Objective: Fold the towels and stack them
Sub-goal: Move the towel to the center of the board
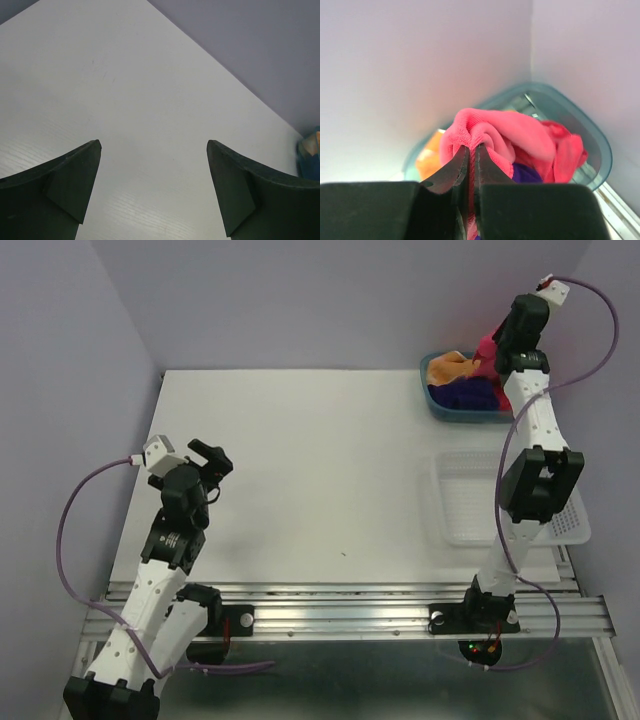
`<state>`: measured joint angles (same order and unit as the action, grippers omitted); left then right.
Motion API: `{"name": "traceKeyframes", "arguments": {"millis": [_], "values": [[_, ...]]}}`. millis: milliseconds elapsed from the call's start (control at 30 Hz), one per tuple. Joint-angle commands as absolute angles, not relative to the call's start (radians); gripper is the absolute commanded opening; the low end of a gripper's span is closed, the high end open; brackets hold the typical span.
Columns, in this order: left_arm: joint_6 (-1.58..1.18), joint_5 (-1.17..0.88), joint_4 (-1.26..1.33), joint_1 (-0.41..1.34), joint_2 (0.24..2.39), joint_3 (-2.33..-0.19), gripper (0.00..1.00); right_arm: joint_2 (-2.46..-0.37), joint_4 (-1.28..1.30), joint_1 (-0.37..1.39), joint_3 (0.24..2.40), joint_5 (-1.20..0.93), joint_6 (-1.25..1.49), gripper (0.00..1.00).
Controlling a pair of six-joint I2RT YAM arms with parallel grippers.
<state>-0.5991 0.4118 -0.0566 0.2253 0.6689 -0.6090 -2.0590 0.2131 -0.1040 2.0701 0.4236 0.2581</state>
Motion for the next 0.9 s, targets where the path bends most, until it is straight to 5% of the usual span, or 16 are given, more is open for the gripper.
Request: {"name": "traceKeyframes", "arguments": {"millis": [0,633,867], "values": [[-0.584,0.416,-0.026,0.227,0.637,-0.629,0.99,-1.936,0.147,-0.092,2.048,0.333,0.244,0.01],[-0.679,0.281,-0.055,0.227,0.537,-0.632,0.99,-1.762,0.298,0.477,2.261,-0.244,0.157,0.01],[-0.732,0.350,-0.147,0.227,0.491,-0.634,0.99,-1.692,0.227,0.486,2.001,-0.269,0.183,0.04]]}}
